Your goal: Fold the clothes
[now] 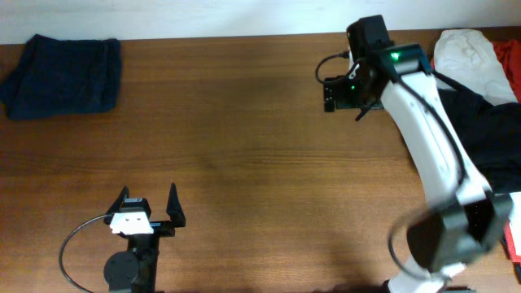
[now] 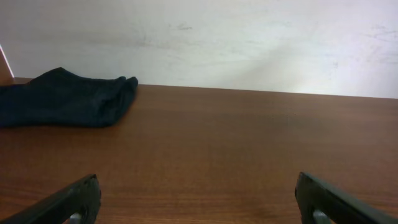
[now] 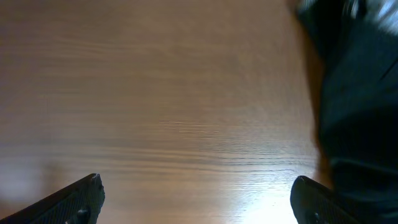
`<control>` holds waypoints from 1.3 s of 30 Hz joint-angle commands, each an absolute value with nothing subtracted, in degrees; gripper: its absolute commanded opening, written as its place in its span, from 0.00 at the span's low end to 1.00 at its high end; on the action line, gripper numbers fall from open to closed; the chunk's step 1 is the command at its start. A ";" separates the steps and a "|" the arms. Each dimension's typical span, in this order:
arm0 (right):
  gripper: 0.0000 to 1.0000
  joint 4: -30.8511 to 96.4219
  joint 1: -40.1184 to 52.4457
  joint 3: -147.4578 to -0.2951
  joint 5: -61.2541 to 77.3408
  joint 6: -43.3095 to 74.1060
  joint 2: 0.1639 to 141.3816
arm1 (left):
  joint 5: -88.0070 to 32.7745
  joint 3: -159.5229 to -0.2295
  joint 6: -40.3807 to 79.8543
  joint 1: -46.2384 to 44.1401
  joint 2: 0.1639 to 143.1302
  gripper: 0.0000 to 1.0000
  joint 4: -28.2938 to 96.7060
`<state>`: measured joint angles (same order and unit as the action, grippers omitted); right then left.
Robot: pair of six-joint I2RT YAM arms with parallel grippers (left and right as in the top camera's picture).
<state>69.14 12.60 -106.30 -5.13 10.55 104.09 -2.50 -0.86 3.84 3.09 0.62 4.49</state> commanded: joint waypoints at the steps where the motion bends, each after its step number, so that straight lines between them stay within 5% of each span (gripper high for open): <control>1: 0.99 68.20 19.00 -106.78 -7.77 9.91 94.83 | -2.11 -0.49 2.96 3.49 0.34 1.00 4.58; 6: 0.99 67.94 21.67 -105.56 -14.44 9.41 85.95 | -2.11 -0.49 2.96 3.49 0.34 0.99 4.58; 10: 0.99 60.34 20.75 -90.02 -16.75 9.23 75.99 | -2.11 -0.49 2.96 3.49 0.34 0.99 4.58; 23: 0.99 11.16 7.81 -25.87 -1.89 9.21 29.63 | -2.11 -0.49 2.96 3.49 0.34 0.99 4.58; 29: 0.99 10.22 5.91 -14.55 -1.78 8.23 11.46 | -2.11 -0.49 2.96 3.49 0.34 0.99 4.58; 39: 0.99 10.20 -0.89 -9.30 4.25 7.66 1.89 | -2.07 -0.54 2.94 3.49 0.34 0.99 4.60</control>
<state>10.55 0.01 -10.83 1.85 8.29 3.88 -2.48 -0.84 3.84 3.09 0.62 4.49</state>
